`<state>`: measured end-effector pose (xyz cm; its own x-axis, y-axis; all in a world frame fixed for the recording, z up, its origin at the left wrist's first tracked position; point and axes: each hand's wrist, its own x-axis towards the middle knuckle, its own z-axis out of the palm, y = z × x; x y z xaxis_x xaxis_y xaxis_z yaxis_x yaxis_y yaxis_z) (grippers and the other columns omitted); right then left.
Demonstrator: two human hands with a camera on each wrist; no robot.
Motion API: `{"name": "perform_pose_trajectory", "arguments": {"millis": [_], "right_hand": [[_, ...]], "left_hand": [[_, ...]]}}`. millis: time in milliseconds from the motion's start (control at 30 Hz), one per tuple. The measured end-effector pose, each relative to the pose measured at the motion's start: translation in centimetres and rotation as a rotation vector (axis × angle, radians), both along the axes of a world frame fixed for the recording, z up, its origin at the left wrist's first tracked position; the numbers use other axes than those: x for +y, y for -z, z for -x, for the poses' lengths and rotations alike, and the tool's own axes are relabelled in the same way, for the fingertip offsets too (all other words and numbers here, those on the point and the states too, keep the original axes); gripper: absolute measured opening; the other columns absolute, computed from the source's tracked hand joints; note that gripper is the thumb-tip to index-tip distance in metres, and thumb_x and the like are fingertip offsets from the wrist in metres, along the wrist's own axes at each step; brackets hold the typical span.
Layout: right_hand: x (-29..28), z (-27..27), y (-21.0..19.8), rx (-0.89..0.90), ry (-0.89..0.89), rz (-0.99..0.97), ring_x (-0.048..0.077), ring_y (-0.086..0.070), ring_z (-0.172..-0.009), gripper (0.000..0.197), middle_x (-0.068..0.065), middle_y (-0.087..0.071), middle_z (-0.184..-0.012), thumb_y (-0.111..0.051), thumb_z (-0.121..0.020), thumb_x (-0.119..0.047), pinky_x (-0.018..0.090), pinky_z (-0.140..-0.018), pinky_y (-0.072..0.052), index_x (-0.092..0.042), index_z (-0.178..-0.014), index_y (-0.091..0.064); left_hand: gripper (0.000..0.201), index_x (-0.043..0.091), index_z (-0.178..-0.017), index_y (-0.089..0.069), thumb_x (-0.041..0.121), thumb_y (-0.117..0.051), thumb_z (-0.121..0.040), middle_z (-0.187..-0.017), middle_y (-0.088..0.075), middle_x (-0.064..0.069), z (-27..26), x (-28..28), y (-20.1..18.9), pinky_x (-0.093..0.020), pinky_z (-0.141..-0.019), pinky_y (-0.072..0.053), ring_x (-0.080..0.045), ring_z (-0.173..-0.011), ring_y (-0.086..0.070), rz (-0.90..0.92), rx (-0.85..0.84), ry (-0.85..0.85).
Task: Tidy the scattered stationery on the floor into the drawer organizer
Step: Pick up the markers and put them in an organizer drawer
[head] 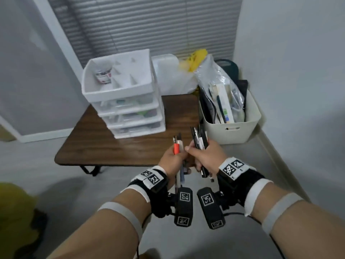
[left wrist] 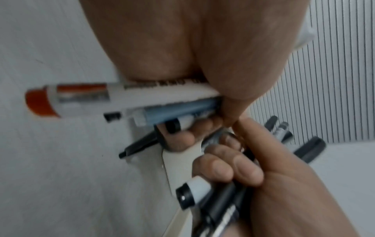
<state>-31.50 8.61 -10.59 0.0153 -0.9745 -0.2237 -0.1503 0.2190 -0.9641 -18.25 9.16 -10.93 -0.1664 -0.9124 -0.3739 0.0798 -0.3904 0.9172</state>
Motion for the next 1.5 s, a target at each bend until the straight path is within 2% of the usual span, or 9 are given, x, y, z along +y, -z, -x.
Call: {"name": "perform_pose_trajectory", "arguments": {"millis": [200,333,533,867,1067,1200,1300,1400,1500], "right_hand": [[-4.7,-6.3,-0.9,0.011,-0.026,0.003,0.021,-0.046,-0.033,0.010,0.002,-0.049,-0.041,-0.068,-0.085,-0.016,0.029,-0.046,-0.046,-0.011,-0.088,-0.060],[-8.7,-9.1,-1.8,-0.037,0.166,0.039,0.014,-0.048,-0.032,0.026,0.008,-0.061,-0.063,-0.072,-0.084,-0.016,0.021,-0.039,-0.042,-0.014,-0.106,-0.058],[-12.7,-10.4,-1.4,-0.201,0.225,0.044,0.011,-0.046,-0.033,0.036,0.005,-0.069,-0.102,-0.073,-0.085,-0.013,0.023,-0.040,-0.044,-0.019,-0.118,-0.060],[-15.1,-10.8,-1.8,-0.084,0.155,0.089,0.013,-0.048,-0.034,0.030,0.003,-0.054,-0.049,-0.079,-0.079,-0.025,0.019,-0.040,-0.043,-0.008,-0.096,-0.061],[-15.2,-11.1,-2.6,0.065,0.089,0.081,0.011,-0.053,-0.035,0.036,0.007,-0.060,-0.052,-0.078,-0.079,-0.036,0.017,-0.039,-0.045,-0.009,-0.094,-0.059],[-14.8,-11.0,-3.3,0.159,0.078,0.110,0.010,-0.058,-0.039,0.034,0.005,-0.064,-0.061,-0.077,-0.078,-0.040,0.018,-0.040,-0.046,-0.015,-0.089,-0.057],[-14.0,-11.0,-3.4,0.256,0.106,0.092,0.021,-0.070,-0.061,0.047,0.004,-0.070,-0.084,-0.075,-0.071,-0.052,0.030,-0.057,-0.058,-0.017,-0.096,-0.058],[-11.5,-11.1,-2.8,0.437,0.094,0.186,0.030,-0.067,-0.081,0.032,0.005,-0.067,-0.088,-0.066,-0.080,-0.037,0.033,-0.071,-0.052,-0.011,-0.097,-0.057],[-9.2,-12.4,-2.7,0.606,-0.202,0.328,0.024,-0.063,-0.079,0.016,0.001,-0.064,-0.091,-0.058,-0.091,-0.019,0.029,-0.067,-0.048,-0.015,-0.104,-0.050]], "left_hand": [[0.032,0.014,-0.072,-0.047,0.031,-0.067,-0.091,-0.041,-0.042,0.005,-9.3,-5.0,0.1,-0.025,-0.044,-0.036,-0.010,-0.032,-0.039,-0.127,0.050,-0.594],[0.028,0.002,-0.088,-0.064,0.030,-0.068,-0.090,-0.054,-0.053,-0.001,-13.2,-8.8,0.9,-0.020,-0.040,-0.038,-0.008,-0.029,-0.041,-0.237,0.159,-0.763],[0.050,0.003,-0.103,-0.070,0.050,-0.069,-0.085,-0.081,-0.057,-0.006,-13.1,-11.0,1.5,-0.015,-0.038,-0.041,-0.005,-0.031,-0.042,-0.294,0.232,-0.740],[0.042,0.020,-0.077,-0.066,0.062,-0.068,-0.078,-0.090,-0.066,0.004,-13.9,-11.6,2.1,-0.011,-0.033,-0.040,-0.010,-0.056,-0.048,-0.330,-0.028,-0.623],[0.051,0.008,-0.112,-0.067,0.049,-0.071,-0.082,-0.114,-0.073,0.002,-15.3,-8.6,1.3,-0.014,-0.038,-0.045,-0.008,-0.060,-0.049,-0.413,0.056,-0.554],[0.055,0.012,-0.114,-0.068,0.055,-0.070,-0.080,-0.108,-0.074,0.004,-15.7,-6.4,1.5,-0.026,-0.042,-0.055,-0.017,-0.092,-0.062,-0.462,0.080,-0.463],[0.054,0.009,-0.113,-0.064,0.053,-0.069,-0.082,-0.100,-0.077,0.000,-15.6,-5.3,1.5,-0.027,-0.049,-0.057,-0.019,-0.098,-0.056,-0.473,0.114,-0.451],[0.047,0.010,-0.110,-0.066,0.050,-0.066,-0.086,-0.083,-0.076,0.004,-16.2,-4.6,1.9,-0.016,-0.044,-0.050,-0.013,-0.087,-0.056,-0.441,0.091,-0.439],[0.029,0.014,-0.073,-0.061,0.039,-0.069,-0.086,-0.048,-0.057,0.009,-17.0,-4.0,2.2,-0.014,-0.036,-0.036,-0.002,-0.042,-0.047,-0.438,0.019,-0.477]]}}
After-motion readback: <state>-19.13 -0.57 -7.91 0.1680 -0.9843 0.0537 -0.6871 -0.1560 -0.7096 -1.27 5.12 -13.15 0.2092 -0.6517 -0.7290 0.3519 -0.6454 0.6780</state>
